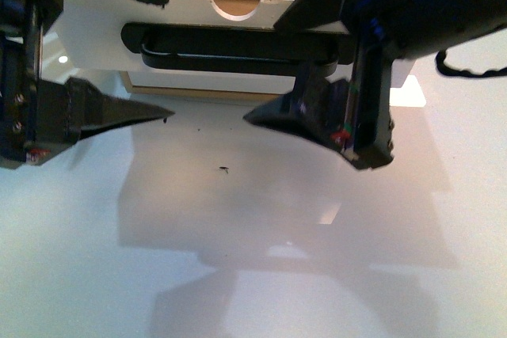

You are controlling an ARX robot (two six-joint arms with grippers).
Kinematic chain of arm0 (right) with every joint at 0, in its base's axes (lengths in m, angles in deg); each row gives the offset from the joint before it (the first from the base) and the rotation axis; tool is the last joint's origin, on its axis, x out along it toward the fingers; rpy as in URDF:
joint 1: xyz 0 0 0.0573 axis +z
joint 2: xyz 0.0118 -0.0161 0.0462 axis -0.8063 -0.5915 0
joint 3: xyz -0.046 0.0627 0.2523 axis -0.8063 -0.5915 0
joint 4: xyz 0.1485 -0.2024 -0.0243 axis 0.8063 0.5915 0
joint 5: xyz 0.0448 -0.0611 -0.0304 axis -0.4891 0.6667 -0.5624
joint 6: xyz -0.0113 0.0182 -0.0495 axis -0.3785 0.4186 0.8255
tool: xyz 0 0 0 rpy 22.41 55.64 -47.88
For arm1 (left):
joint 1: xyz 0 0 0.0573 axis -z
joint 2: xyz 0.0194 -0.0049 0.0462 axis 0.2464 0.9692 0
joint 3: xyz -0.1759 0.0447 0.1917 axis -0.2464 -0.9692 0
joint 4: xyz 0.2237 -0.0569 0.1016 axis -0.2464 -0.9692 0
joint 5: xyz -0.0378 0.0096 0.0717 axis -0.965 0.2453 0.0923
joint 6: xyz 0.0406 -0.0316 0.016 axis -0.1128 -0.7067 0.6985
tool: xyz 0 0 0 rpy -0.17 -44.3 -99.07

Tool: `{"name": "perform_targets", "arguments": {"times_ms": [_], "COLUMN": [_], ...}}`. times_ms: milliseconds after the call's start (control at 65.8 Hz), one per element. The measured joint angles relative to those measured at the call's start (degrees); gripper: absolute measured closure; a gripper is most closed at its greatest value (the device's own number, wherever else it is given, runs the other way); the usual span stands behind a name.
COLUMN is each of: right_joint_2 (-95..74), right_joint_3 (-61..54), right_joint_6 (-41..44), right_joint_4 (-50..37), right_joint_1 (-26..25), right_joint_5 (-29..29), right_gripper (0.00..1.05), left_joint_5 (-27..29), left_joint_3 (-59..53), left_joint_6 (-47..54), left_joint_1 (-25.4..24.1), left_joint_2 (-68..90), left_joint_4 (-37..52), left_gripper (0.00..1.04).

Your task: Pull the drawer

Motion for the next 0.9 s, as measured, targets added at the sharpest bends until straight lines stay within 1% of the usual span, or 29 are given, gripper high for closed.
{"name": "perform_targets", "arguments": {"times_ms": [167, 274, 350, 456, 502, 563, 639, 745, 776, 791, 806, 852, 897], "right_joint_2": [7.1, 12.4, 16.6, 25.6, 28.7, 33.5, 40.7, 51.8, 55.6, 56.5, 60.2, 64.8, 68.1], "right_joint_3": [-3.7, -8.0, -11.8, -19.5, -21.9, -25.4, -30.2, -36.4, -38.1, -38.6, -40.3, -42.2, -43.5], "right_joint_6": [-2.3, -4.9, -7.3, -13.7, -16.0, -19.5, -22.9, -29.9, -32.5, -33.0, -34.4, -37.2, -38.9], "right_joint_4": [-2.4, -6.4, -10.4, -18.4, -20.4, -22.5, -23.4, -23.3, -22.2, -21.8, -20.3, -18.4, -17.8], "right_joint_1": [-1.9, -4.0, -5.9, -10.4, -12.0, -14.1, -16.1, -18.5, -19.0, -19.1, -19.6, -20.4, -21.0], "right_joint_5": [-0.2, 0.8, 1.8, 6.1, 7.1, 9.5, 13.5, 21.4, 23.9, 24.3, 25.7, 27.8, 28.7], "right_gripper": [0.09, 0.09, 0.09, 0.09, 0.09, 0.09, 0.09, 0.09, 0.09, 0.09, 0.09, 0.09, 0.09], "left_joint_5": [-0.7, -0.5, 0.3, 3.7, 4.2, 6.6, 8.5, 13.0, 15.5, 16.2, 18.0, 19.8, 20.6], "left_joint_3": [-2.9, -6.8, -10.1, -17.3, -19.7, -23.3, -27.8, -33.7, -35.1, -35.3, -36.3, -37.8, -38.9], "left_joint_6": [-3.4, -6.5, -9.6, -18.1, -21.6, -25.6, -30.7, -36.6, -38.8, -39.7, -42.0, -45.3, -48.4], "left_joint_1": [-0.9, -2.7, -4.8, -9.6, -11.3, -13.7, -16.3, -18.5, -19.3, -19.5, -20.3, -21.7, -22.8], "left_joint_2": [-5.7, -10.6, -14.5, -22.2, -24.9, -29.2, -36.2, -47.7, -51.4, -52.3, -55.8, -59.9, -62.8], "left_joint_4": [3.1, 7.8, 13.0, 23.9, 26.5, 29.3, 28.0, 23.3, 21.7, 21.3, 18.9, 16.5, 15.3], "left_gripper": [0.07, 0.07, 0.07, 0.07, 0.07, 0.07, 0.07, 0.07, 0.07, 0.07, 0.07, 0.07, 0.07]}}
